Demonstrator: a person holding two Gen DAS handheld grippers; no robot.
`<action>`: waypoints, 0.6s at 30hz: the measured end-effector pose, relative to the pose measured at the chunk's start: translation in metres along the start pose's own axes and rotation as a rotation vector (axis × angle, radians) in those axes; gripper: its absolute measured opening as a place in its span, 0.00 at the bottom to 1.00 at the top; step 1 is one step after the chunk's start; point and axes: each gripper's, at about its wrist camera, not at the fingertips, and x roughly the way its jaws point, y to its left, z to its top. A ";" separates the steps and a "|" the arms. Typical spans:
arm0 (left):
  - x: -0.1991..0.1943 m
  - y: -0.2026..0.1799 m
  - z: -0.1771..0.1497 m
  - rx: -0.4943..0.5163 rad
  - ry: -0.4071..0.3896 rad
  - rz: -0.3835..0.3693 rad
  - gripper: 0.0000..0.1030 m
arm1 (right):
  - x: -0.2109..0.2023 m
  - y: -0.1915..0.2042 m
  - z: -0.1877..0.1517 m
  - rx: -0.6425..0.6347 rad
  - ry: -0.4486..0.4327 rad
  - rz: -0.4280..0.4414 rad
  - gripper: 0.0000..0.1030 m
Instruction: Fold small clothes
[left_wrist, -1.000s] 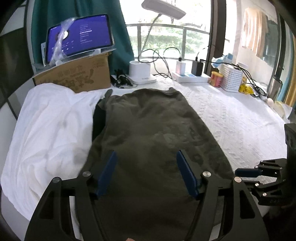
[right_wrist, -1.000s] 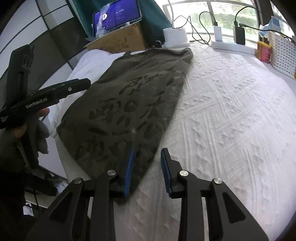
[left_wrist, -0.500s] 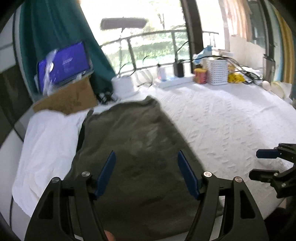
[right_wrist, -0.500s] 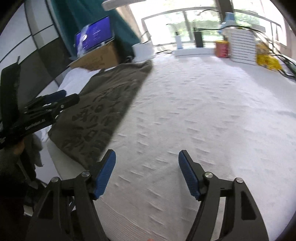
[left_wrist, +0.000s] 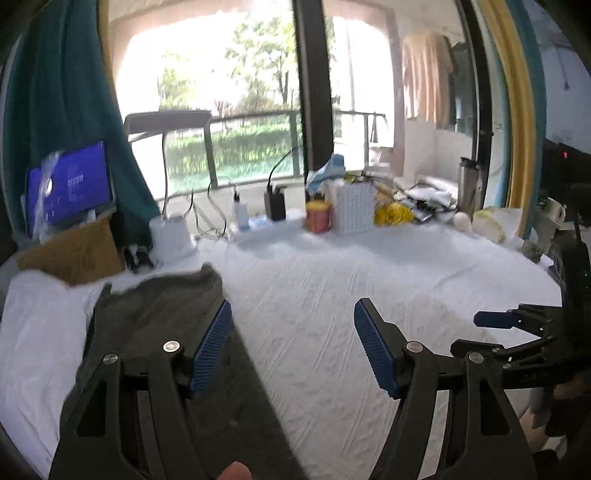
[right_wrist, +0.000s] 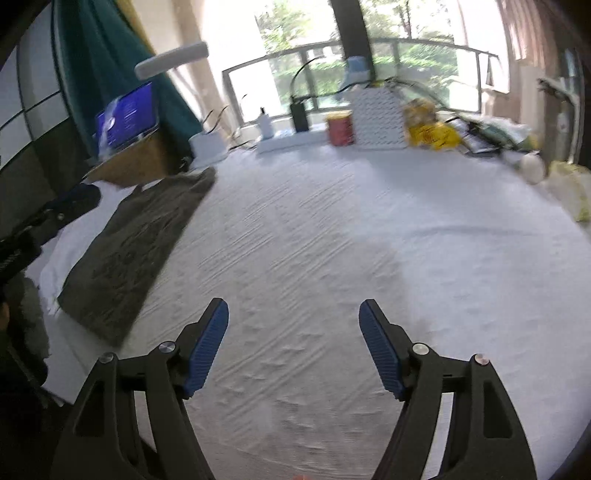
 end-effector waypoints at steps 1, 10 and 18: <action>-0.003 -0.008 0.003 0.034 -0.025 0.036 0.70 | -0.002 -0.001 0.003 -0.001 -0.007 -0.011 0.72; -0.032 -0.031 0.031 0.087 -0.197 0.026 0.70 | -0.038 -0.018 0.022 -0.016 -0.104 -0.102 0.92; -0.076 -0.032 0.050 0.056 -0.373 0.022 0.70 | -0.086 -0.016 0.043 -0.058 -0.287 -0.194 0.94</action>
